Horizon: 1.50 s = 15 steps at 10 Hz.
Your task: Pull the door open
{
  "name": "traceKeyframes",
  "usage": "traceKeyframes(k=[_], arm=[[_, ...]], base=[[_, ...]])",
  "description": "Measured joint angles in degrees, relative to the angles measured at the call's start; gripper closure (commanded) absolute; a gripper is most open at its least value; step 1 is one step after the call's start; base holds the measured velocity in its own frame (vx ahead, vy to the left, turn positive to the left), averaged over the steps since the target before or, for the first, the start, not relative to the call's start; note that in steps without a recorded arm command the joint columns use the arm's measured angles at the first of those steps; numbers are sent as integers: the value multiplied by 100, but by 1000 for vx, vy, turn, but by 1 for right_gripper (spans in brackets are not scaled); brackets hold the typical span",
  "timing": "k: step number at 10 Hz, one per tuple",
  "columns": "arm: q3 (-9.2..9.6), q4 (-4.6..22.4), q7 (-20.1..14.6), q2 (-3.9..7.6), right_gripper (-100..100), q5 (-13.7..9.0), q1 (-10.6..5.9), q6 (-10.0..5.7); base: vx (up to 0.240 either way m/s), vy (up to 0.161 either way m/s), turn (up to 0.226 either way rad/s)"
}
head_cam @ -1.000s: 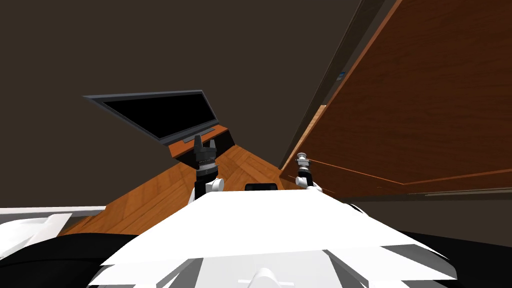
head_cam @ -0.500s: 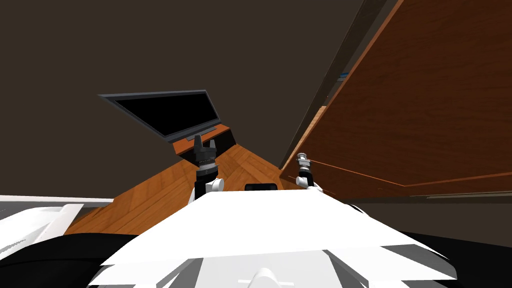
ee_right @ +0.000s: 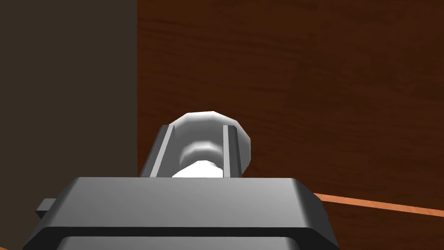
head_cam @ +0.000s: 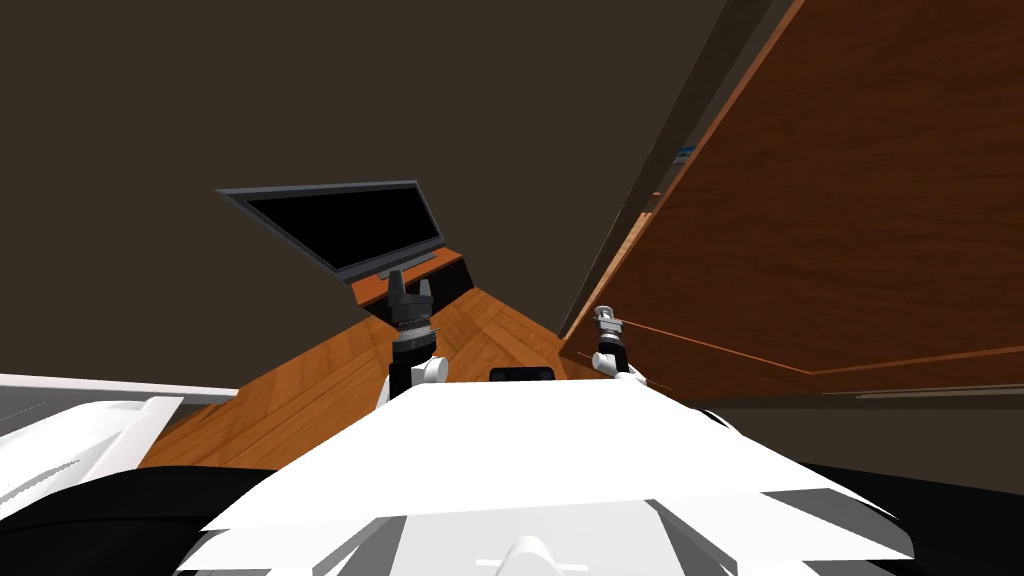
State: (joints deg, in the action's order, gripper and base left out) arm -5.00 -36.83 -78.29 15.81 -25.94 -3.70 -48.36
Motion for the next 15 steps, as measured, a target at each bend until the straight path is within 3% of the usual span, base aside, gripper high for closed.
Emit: traceKeyframes(k=[1, 3, 4, 5, 7, 8, 10, 11, 13, 14, 15], arm=[[10, 109, -175, 9, 100, -31, -60, -49], [5, -28, -425, -8, 100, -100, 10, -7], [36, 155, -586, 18, 100, -104, -62, -99], [28, 29, -638, 11, 100, -123, 12, -58], [30, 70, -784, 35, 100, -147, -29, -94], [68, -11, -821, 85, 100, -120, -26, -110], [200, 126, -996, 170, 100, -45, -132, -190], [221, -111, -973, 129, 100, -39, 11, -88], [383, 17, -1122, 169, 100, 53, -9, -158], [448, -126, -1166, 170, 100, 85, 88, -106], [530, -64, -1239, 187, 100, 129, 59, -120]], base=[[-34, -11, 53], [-35, -7, 28], [-20, 3, 13], [-19, 1, 26], [-85, 1, 36], [-222, -5, 103], [-195, -9, 46], [-198, -8, 81], [-257, -25, 80], [-265, -29, 77], [-259, 2, 78]])
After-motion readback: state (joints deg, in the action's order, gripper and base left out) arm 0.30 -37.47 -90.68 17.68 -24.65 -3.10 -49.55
